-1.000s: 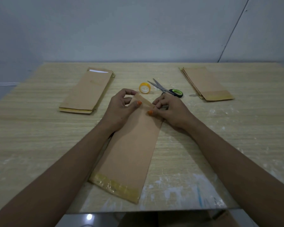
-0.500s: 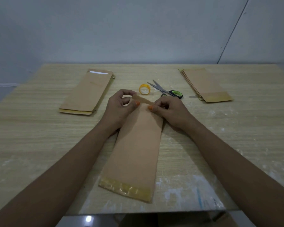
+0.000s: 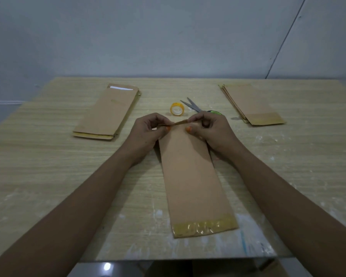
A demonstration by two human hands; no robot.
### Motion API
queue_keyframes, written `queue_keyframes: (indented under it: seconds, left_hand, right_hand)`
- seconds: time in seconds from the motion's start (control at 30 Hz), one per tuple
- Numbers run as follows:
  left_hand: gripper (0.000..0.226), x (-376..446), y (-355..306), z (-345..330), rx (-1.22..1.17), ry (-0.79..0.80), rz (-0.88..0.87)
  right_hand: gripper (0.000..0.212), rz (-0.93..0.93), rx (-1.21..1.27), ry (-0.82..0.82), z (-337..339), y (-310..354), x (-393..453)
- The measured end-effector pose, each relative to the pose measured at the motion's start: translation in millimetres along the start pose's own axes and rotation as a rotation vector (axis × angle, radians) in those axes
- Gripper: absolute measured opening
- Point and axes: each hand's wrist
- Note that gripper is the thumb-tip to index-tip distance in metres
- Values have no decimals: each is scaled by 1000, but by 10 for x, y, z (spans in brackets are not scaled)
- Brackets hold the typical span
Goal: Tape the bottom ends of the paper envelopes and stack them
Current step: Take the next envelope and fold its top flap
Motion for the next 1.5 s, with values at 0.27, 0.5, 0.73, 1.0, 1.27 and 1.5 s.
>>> queue_keyframes:
  seconds: [0.27, 0.5, 0.73, 1.0, 1.27, 1.5]
  left_hand:
    - [15, -27, -46, -51, 35, 19, 47]
    - [16, -54, -40, -67, 26, -12, 29]
    - [20, -31, -51, -57, 64, -64, 14]
    - [22, 9, -39, -8, 16, 0, 47]
    - [9, 6, -60, -80, 30, -34, 99]
    - [33, 6, -57, -34, -15, -79, 68]
  right_hand:
    - [16, -19, -19, -31, 27, -32, 37]
    - [8, -54, 3, -39, 20, -20, 64]
    - [15, -91, 14, -35, -57, -3, 69]
    - [19, -80, 14, -45, -81, 4, 99]
    - [19, -1, -18, 33, -163, 28, 90]
    - [34, -45, -19, -43, -127, 39, 88]
Point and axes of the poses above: each hand's wrist, its own x-axis towards the middle knuckle, its own z-axis out of the back of the hand, y = z × x
